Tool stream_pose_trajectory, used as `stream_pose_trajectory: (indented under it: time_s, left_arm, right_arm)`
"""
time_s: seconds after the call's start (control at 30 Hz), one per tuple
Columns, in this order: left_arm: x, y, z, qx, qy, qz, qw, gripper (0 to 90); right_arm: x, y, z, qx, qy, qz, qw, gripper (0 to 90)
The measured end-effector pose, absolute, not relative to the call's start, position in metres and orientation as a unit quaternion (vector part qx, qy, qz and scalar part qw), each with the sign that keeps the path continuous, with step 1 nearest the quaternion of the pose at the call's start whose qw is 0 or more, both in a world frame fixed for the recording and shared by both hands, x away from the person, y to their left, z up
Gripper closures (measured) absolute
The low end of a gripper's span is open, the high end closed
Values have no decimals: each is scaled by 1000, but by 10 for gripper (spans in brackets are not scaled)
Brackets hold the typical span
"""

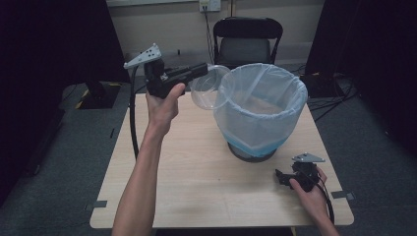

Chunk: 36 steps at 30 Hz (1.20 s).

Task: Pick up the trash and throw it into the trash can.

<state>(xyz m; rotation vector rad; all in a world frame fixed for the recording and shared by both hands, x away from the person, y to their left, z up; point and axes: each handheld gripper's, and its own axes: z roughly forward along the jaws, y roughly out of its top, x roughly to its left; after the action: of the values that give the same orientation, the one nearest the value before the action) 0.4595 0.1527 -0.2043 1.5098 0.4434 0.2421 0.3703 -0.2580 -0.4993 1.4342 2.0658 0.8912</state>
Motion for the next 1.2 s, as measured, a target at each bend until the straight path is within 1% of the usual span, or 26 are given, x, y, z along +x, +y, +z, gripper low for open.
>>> stream_pose_trajectory:
  time_s: [0.17, 0.27, 0.3, 0.33, 0.47, 0.57, 0.6, 0.73, 0.8, 0.93, 1.03, 1.1, 1.13, 1.17, 1.2]
  left_arm:
    - [470, 137, -200, 670, 193, 95, 710, 850]
    - [479, 117, -197, 677, 190, 85, 706, 851]
    - [479, 117, -197, 677, 190, 85, 706, 851]
    - [483, 107, -196, 678, 185, 78, 707, 851]
    - [492, 93, -199, 679, 187, 64, 707, 851]
    - [498, 76, -203, 695, 187, 65, 691, 851]
    - [503, 68, -207, 704, 189, 55, 682, 851]
    - [512, 57, -216, 718, 192, 36, 668, 850]
    - [514, 55, -218, 721, 194, 32, 665, 850]
    - [521, 48, -230, 744, 202, 24, 636, 850]
    - [521, 45, -234, 750, 204, 23, 629, 849]
    - [522, 42, -237, 757, 205, 23, 620, 837]
    - [523, 41, -240, 756, 208, 18, 620, 790]
    - [523, 41, -240, 756, 208, 18, 620, 722]
    - [524, 40, -241, 755, 211, 13, 621, 722]
  right_arm:
    - [370, -258, -499, 523, 753, 325, 234, 112]
    - [370, -258, -499, 522, 753, 325, 234, 111]
    - [370, -258, -499, 522, 753, 325, 234, 111]
    - [370, -258, -499, 522, 753, 325, 234, 111]
    - [370, -258, -499, 523, 752, 325, 234, 111]
    - [370, -258, -499, 523, 752, 325, 235, 112]
    - [370, -258, -499, 523, 752, 325, 235, 112]
    - [370, -258, -499, 523, 753, 325, 234, 112]
    - [370, -258, -499, 523, 753, 325, 234, 112]
    - [370, -258, -499, 523, 753, 324, 235, 113]
    - [370, -258, -499, 523, 753, 324, 235, 112]
    - [370, -258, -499, 523, 753, 324, 235, 112]
    - [370, -258, -499, 523, 753, 324, 234, 112]
    - [370, -258, -499, 523, 753, 324, 234, 112]
    - [370, -258, -499, 523, 752, 325, 235, 112]
